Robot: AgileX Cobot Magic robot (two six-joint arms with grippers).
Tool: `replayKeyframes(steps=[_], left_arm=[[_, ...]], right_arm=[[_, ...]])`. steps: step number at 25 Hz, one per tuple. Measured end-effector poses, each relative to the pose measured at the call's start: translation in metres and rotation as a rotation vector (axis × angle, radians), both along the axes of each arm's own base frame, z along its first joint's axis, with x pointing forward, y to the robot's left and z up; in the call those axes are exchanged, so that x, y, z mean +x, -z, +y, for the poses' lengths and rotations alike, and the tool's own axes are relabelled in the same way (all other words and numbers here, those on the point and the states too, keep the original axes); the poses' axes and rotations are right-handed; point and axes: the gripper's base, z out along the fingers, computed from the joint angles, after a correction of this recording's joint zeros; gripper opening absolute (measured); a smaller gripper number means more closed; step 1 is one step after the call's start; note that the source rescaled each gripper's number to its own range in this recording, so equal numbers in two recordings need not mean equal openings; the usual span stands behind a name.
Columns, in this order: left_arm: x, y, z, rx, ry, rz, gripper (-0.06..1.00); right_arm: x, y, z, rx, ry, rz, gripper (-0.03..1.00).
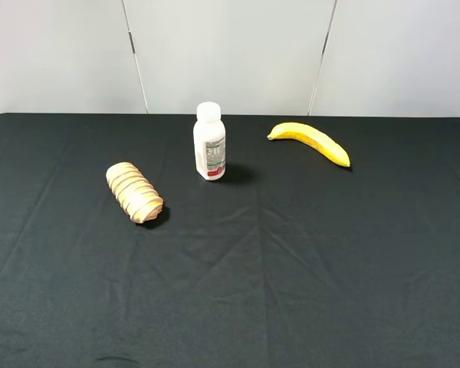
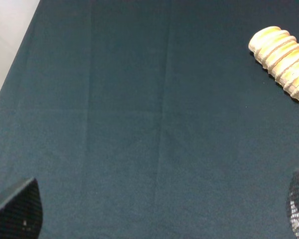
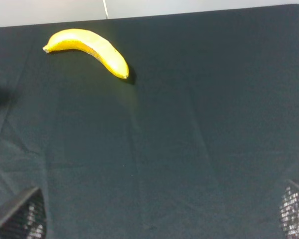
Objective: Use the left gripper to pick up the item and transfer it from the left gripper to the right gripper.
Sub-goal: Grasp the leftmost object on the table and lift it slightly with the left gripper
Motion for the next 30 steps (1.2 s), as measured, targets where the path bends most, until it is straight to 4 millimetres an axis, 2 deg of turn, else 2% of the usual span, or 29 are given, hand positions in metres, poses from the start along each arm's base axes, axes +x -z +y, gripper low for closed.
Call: replayKeyframes(steps=[15,20,24,25,26,27,30], left_arm=[[0.000,-0.001,-0.001,-0.009,0.003,-0.001,1.00],[0.007,-0.017,-0.001,-0.024,0.001,0.080,1.00],[0.031,-0.036,-0.003,-0.064,-0.014,0.192,1.00],[0.046,-0.043,-0.003,-0.079,-0.014,0.254,1.00],[0.055,-0.045,-0.004,-0.087,-0.013,0.284,1.00],[0.055,-0.045,-0.004,-0.087,-0.013,0.284,1.00],[0.081,-0.049,-0.007,-0.119,0.000,0.343,1.00]], right_arm=[[0.000,0.000,0.000,0.000,0.000,0.000,1.00],[0.000,0.000,0.000,0.000,0.000,0.001,1.00],[0.000,0.000,0.000,0.000,0.000,0.001,1.00],[0.000,0.000,0.000,0.000,0.000,0.001,1.00],[0.000,0.000,0.000,0.000,0.000,0.001,1.00],[0.000,0.000,0.000,0.000,0.000,0.001,1.00],[0.000,0.000,0.000,0.000,0.000,0.001,1.00]])
